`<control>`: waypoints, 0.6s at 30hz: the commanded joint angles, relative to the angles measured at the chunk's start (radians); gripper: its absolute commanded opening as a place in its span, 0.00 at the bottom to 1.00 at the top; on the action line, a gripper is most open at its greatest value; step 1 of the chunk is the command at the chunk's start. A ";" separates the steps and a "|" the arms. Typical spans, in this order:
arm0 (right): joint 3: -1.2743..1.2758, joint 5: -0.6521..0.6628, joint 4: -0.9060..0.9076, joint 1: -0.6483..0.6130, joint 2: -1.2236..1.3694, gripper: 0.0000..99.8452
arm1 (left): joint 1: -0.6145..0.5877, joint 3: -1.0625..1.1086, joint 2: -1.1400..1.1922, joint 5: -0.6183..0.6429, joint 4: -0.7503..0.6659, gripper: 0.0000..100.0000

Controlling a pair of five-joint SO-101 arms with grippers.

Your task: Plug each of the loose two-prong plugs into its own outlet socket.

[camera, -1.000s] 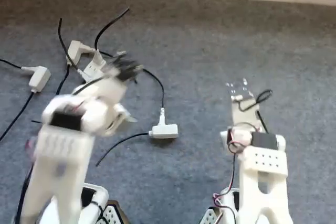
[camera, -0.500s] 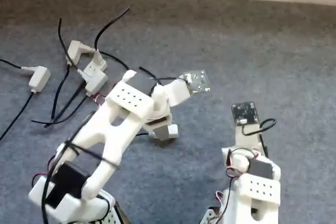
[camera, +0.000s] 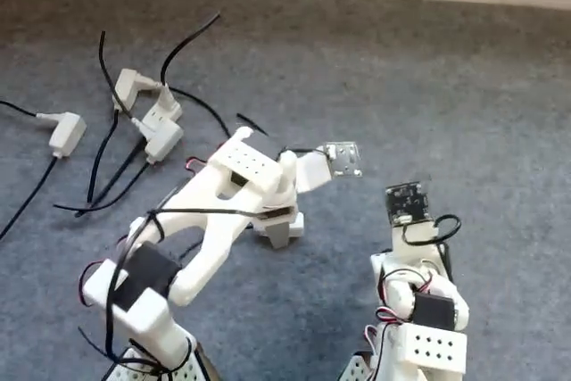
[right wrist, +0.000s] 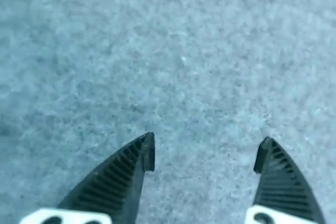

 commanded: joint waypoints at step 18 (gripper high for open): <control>-0.001 0.051 0.005 -0.024 -0.013 0.30 | 0.019 -0.228 -0.041 -0.003 0.130 0.31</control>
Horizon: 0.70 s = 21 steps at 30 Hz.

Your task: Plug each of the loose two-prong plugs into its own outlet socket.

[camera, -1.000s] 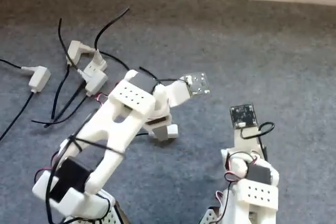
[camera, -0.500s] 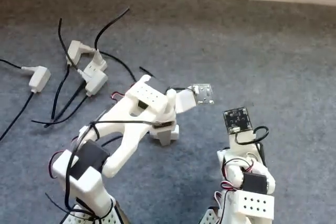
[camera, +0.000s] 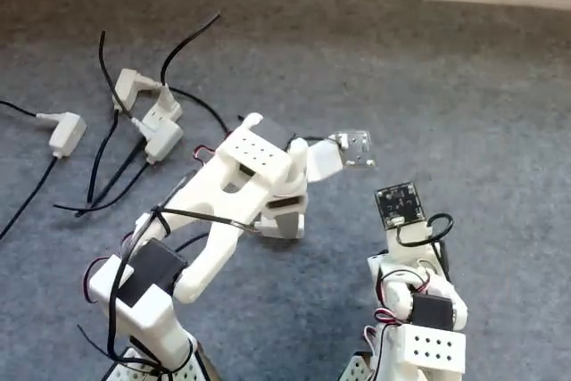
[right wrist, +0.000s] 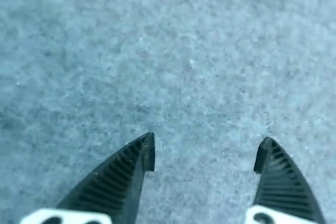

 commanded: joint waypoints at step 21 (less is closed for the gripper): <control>-0.004 0.008 0.005 -0.008 -0.007 0.30 | 0.038 -0.085 0.243 -0.002 0.005 0.30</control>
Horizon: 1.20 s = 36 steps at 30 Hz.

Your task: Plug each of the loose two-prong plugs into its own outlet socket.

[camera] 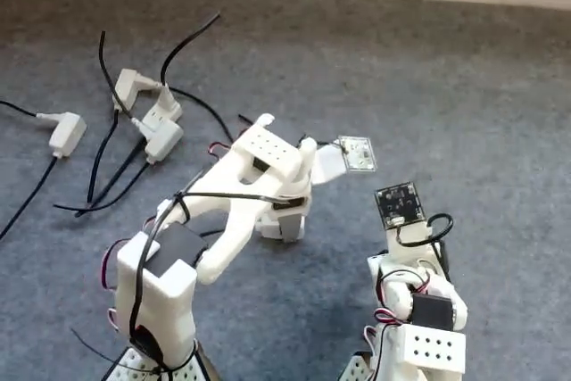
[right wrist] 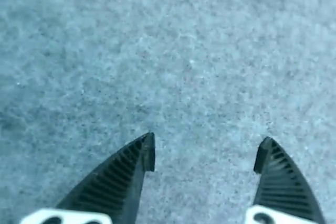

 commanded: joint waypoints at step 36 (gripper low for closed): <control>0.033 0.009 0.002 -0.051 -0.008 0.30 | -0.472 -0.944 0.404 0.118 0.238 0.00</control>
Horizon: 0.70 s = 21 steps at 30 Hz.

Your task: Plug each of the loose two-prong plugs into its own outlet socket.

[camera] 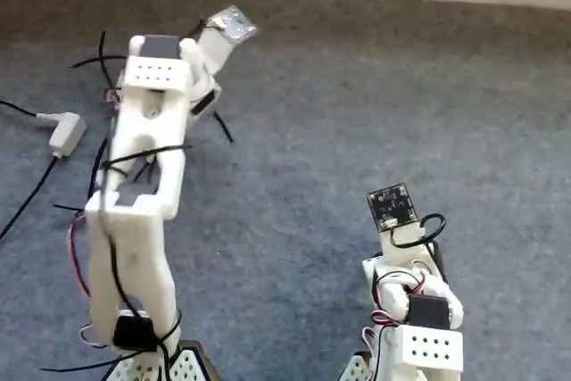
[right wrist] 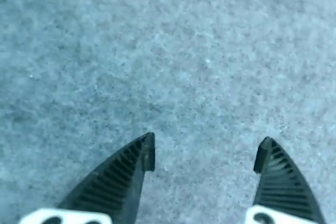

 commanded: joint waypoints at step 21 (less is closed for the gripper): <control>0.012 0.009 -0.012 -0.015 -0.007 0.30 | 0.042 -0.541 0.140 0.132 0.327 0.32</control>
